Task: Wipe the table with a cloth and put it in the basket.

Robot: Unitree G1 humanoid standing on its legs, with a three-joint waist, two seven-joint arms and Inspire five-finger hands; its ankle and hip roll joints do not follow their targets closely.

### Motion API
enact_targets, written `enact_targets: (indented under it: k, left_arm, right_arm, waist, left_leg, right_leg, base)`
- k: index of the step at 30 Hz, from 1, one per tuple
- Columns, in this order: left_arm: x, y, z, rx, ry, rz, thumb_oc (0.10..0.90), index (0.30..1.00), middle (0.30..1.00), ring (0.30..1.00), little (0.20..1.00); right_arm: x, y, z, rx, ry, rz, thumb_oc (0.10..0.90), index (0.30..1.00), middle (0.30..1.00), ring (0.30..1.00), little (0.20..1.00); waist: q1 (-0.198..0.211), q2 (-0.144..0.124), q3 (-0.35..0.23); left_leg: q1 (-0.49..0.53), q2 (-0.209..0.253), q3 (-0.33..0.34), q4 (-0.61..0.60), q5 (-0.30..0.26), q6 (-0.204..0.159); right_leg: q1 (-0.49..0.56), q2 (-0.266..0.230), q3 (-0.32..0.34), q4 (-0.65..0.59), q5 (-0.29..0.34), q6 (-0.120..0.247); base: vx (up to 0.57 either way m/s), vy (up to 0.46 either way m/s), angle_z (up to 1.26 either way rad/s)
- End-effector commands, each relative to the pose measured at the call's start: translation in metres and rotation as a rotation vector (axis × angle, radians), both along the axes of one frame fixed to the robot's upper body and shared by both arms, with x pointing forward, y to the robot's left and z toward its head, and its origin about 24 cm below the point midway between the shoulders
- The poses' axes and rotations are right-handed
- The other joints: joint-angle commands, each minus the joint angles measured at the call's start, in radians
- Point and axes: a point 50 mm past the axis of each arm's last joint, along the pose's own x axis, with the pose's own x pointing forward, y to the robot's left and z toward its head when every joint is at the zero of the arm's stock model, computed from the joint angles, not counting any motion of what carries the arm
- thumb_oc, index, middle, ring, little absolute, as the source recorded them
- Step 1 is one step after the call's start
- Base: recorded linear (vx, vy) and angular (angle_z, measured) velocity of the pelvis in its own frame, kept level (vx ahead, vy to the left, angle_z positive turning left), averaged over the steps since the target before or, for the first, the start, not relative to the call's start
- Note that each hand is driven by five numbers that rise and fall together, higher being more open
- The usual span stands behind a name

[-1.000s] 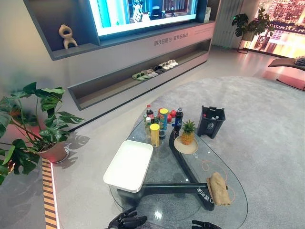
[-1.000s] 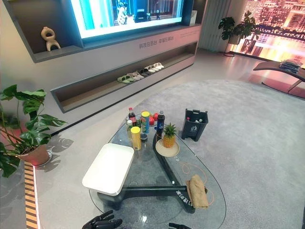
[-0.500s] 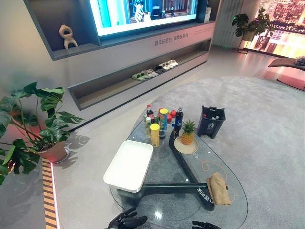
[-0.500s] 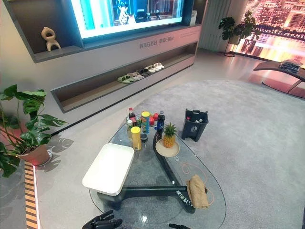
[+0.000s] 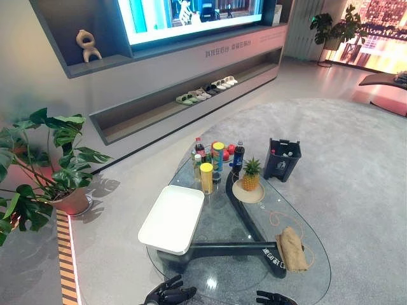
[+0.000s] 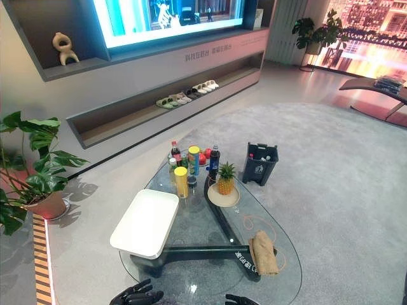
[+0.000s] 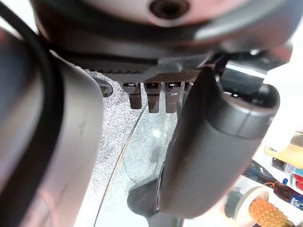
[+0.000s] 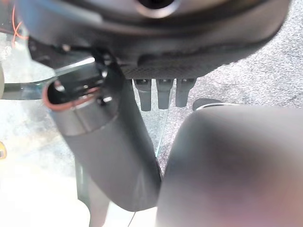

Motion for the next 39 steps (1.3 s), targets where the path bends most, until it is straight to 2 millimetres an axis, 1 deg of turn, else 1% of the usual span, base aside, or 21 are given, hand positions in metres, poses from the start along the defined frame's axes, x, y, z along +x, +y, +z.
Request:
enact_targets:
  k: [1,3,6,9,10,14,15,19,20,21,22,23,24,27,28,29,34,35,36,38,39]
  left_arm:
    - [0.038,-0.014,0.010,-0.029,-0.128,0.015,0.800,0.900,0.900,0.900,0.900]
    - [0.057,-0.016,0.017,-0.033,-0.186,0.009,0.800,0.900,0.900,0.900,0.900]
    - [0.073,-0.018,0.023,-0.029,-0.233,0.001,0.800,0.900,0.900,0.900,0.900]
    - [0.092,-0.023,0.032,-0.024,-0.291,0.011,0.800,0.900,0.900,0.900,0.900]
    - [0.097,-0.024,0.035,-0.023,-0.302,0.011,0.800,0.900,0.900,0.900,0.900]
    - [0.112,-0.025,0.045,-0.017,-0.358,0.001,0.800,0.900,0.900,0.900,0.900]
    - [0.114,-0.025,0.046,-0.018,-0.365,0.002,0.800,0.900,0.900,0.900,0.900]
    - [0.123,-0.022,0.054,-0.018,-0.413,-0.001,0.800,0.900,0.900,0.900,0.900]
    - [0.122,-0.022,0.054,-0.018,-0.413,-0.001,0.800,0.900,0.900,0.900,0.900]
    - [0.124,-0.021,0.056,-0.017,-0.423,-0.002,0.800,0.900,0.900,0.900,0.900]
    - [0.124,-0.021,0.057,-0.017,-0.428,-0.002,0.800,0.900,0.900,0.900,0.900]
    - [0.127,-0.020,0.060,-0.017,-0.447,-0.001,0.800,0.900,0.900,0.900,0.900]
    - [0.129,-0.021,0.061,-0.017,-0.455,0.000,0.800,0.900,0.900,0.900,0.900]
    - [0.135,-0.021,0.068,-0.026,-0.497,0.016,0.800,0.900,0.900,0.900,0.900]
    - [0.135,-0.021,0.068,-0.027,-0.500,0.018,0.800,0.900,0.900,0.900,0.900]
    - [0.135,-0.022,0.070,-0.032,-0.514,0.029,0.800,0.900,0.900,0.900,0.900]
    - [0.131,-0.026,0.069,-0.036,-0.530,0.046,0.800,0.900,0.900,0.900,0.900]
    - [0.131,-0.026,0.069,-0.034,-0.536,0.048,0.800,0.900,0.900,0.900,0.900]
    - [0.132,-0.028,0.071,-0.042,-0.564,0.059,0.800,0.900,0.900,0.900,0.900]
    - [0.132,-0.029,0.072,-0.048,-0.572,0.062,0.800,0.900,0.900,0.900,0.900]
    - [0.134,-0.032,0.074,-0.060,-0.587,0.071,0.800,0.900,0.900,0.900,0.900]
  right_arm:
    - [0.057,0.019,0.015,0.026,-0.222,0.008,0.800,0.900,0.900,0.900,0.900]
    - [0.078,0.022,0.025,0.014,-0.327,0.008,0.800,0.900,0.900,0.900,0.900]
    - [0.099,0.027,0.037,0.001,-0.436,0.013,0.800,0.900,0.900,0.900,0.900]
    - [0.129,0.036,0.058,-0.018,-0.581,0.030,0.800,0.900,0.900,0.900,0.900]
    - [0.134,0.038,0.062,-0.020,-0.610,0.028,0.800,0.900,0.900,0.900,0.900]
    - [0.164,0.045,0.095,-0.037,-0.783,-0.002,0.800,0.900,0.900,0.900,0.900]
    - [0.167,0.046,0.099,-0.041,-0.801,-0.006,0.800,0.900,0.900,0.900,0.900]
    - [0.186,0.046,0.136,-0.091,-0.972,-0.048,0.800,0.900,0.900,0.900,0.900]
    - [0.186,0.046,0.136,-0.091,-0.972,-0.048,0.800,0.900,0.900,0.900,0.900]
    - [0.189,0.045,0.147,-0.108,-1.025,-0.069,0.800,0.900,0.900,0.900,0.900]
    - [0.190,0.046,0.150,-0.110,-1.038,-0.074,0.800,0.900,0.900,0.900,0.900]
    - [0.193,0.045,0.163,-0.121,-1.098,-0.102,0.800,0.900,0.900,0.900,0.900]
    - [0.194,0.045,0.167,-0.123,-1.114,-0.108,0.800,0.900,0.900,0.900,0.900]
    - [0.200,0.041,0.195,-0.188,-1.256,-0.165,0.800,0.900,0.900,0.900,0.900]
    - [0.201,0.040,0.198,-0.196,-1.271,-0.174,0.800,0.900,0.900,0.900,0.900]
    - [0.202,0.036,0.214,-0.244,-1.361,-0.236,0.800,0.900,0.900,0.900,0.900]
    - [0.198,0.028,0.250,-0.386,-1.558,-0.382,0.800,0.900,0.900,0.900,0.900]
    - [0.198,0.027,0.252,-0.397,-1.568,-0.398,0.800,0.900,0.900,0.900,0.900]
    - [0.195,0.022,0.264,-0.448,-1.627,-0.459,0.800,0.900,0.900,0.900,0.900]
    - [0.194,0.020,0.267,-0.465,-1.642,-0.484,0.800,0.900,0.900,0.900,0.900]
    - [0.192,0.016,0.273,-0.504,-1.676,-0.542,0.800,0.900,0.900,0.900,0.900]
  waist:
    - [0.016,-0.032,0.108]
    - [0.007,-0.024,0.158]
    - [-0.004,-0.017,0.205]
    - [-0.018,-0.017,0.268]
    - [-0.020,-0.018,0.282]
    - [-0.027,-0.024,0.341]
    - [-0.028,-0.025,0.347]
    - [-0.036,-0.033,0.391]
    - [-0.036,-0.033,0.390]
    - [-0.040,-0.036,0.402]
    - [-0.040,-0.037,0.406]
    - [-0.043,-0.040,0.423]
    - [-0.044,-0.041,0.429]
    - [-0.049,-0.048,0.462]
    - [-0.049,-0.048,0.464]
    - [-0.053,-0.049,0.471]
    - [-0.066,-0.045,0.471]
    - [-0.067,-0.045,0.471]
    - [-0.072,-0.041,0.471]
    - [-0.074,-0.039,0.471]
    - [-0.077,-0.034,0.471]
  left_leg:
    - [-0.045,-0.060,0.005,0.130,-0.147,0.033]
    - [-0.081,-0.062,-0.006,0.108,-0.125,0.041]
    - [-0.117,-0.063,-0.007,0.088,-0.107,0.046]
    - [-0.196,-0.070,-0.001,0.120,-0.093,0.047]
    - [-0.216,-0.072,-0.001,0.137,-0.092,0.046]
    - [-0.298,-0.082,0.003,0.214,-0.093,0.045]
    - [-0.308,-0.083,0.005,0.223,-0.094,0.044]
    - [-0.393,-0.088,0.013,0.300,-0.102,0.041]
    - [-0.394,-0.088,0.013,0.300,-0.103,0.041]
    - [-0.419,-0.089,0.016,0.323,-0.107,0.042]
    - [-0.426,-0.089,0.018,0.329,-0.108,0.042]
    - [-0.451,-0.090,0.023,0.348,-0.112,0.043]
    - [-0.462,-0.090,0.025,0.356,-0.113,0.044]
    - [-0.515,-0.089,0.035,0.406,-0.129,0.050]
    - [-0.518,-0.089,0.036,0.410,-0.131,0.050]
    - [-0.548,-0.088,0.044,0.431,-0.140,0.054]
    - [-0.633,-0.091,0.057,0.482,-0.156,0.064]
    - [-0.639,-0.092,0.058,0.485,-0.157,0.064]
    - [-0.677,-0.093,0.064,0.506,-0.162,0.065]
    - [-0.689,-0.092,0.065,0.514,-0.165,0.066]
    - [-0.716,-0.092,0.068,0.530,-0.171,0.068]
  right_leg:
    - [-0.131,-0.037,0.042,0.043,0.060,0.028]
    - [-0.184,-0.028,0.050,0.055,0.066,0.025]
    - [-0.239,-0.019,0.060,0.069,0.071,0.024]
    - [-0.323,-0.014,0.064,0.125,0.068,0.018]
    - [-0.344,-0.013,0.063,0.145,0.066,0.017]
    - [-0.418,-0.014,0.056,0.214,0.060,0.011]
    - [-0.427,-0.014,0.056,0.222,0.059,0.011]
    - [-0.506,-0.012,0.053,0.282,0.053,0.006]
    - [-0.507,-0.012,0.053,0.282,0.053,0.006]
    - [-0.530,-0.012,0.054,0.296,0.053,0.006]
    - [-0.537,-0.013,0.053,0.300,0.053,0.006]
    - [-0.558,-0.014,0.053,0.310,0.053,0.006]
    - [-0.568,-0.014,0.053,0.317,0.053,0.006]
    - [-0.616,-0.012,0.058,0.348,0.054,0.007]
    - [-0.619,-0.012,0.058,0.351,0.054,0.007]
    - [-0.649,-0.012,0.061,0.367,0.052,0.007]
    - [-0.734,-0.010,0.067,0.412,0.048,0.005]
    - [-0.740,-0.011,0.067,0.414,0.047,0.005]
    - [-0.776,-0.012,0.070,0.431,0.045,0.004]
    - [-0.789,-0.013,0.071,0.437,0.044,0.005]
    - [-0.817,-0.015,0.073,0.450,0.042,0.003]
  base:
    - [-0.24,0.000,-0.01]
    - [-0.25,0.000,-0.01]
    - [-0.19,0.001,-0.01]
    - [-0.18,-0.001,-0.02]
    - [-0.10,-0.010,-0.03]
    - [-0.07,-0.006,0.00]
    - [-0.05,0.015,0.01]
    - [-0.03,0.022,0.04]
    - [0.00,0.008,0.05]
    - [0.00,0.004,0.04]
    - [-0.01,0.018,0.06]
    - [0.00,0.000,0.00]
    - [0.00,0.000,0.00]
    - [0.00,0.000,0.00]
    - [0.00,0.000,0.00]
    - [0.01,0.028,-0.03]
    - [0.03,0.044,-0.11]
    - [0.04,0.054,-0.05]
    - [0.03,0.046,-0.01]
    - [0.03,0.040,-0.05]
    - [0.03,0.029,-0.04]
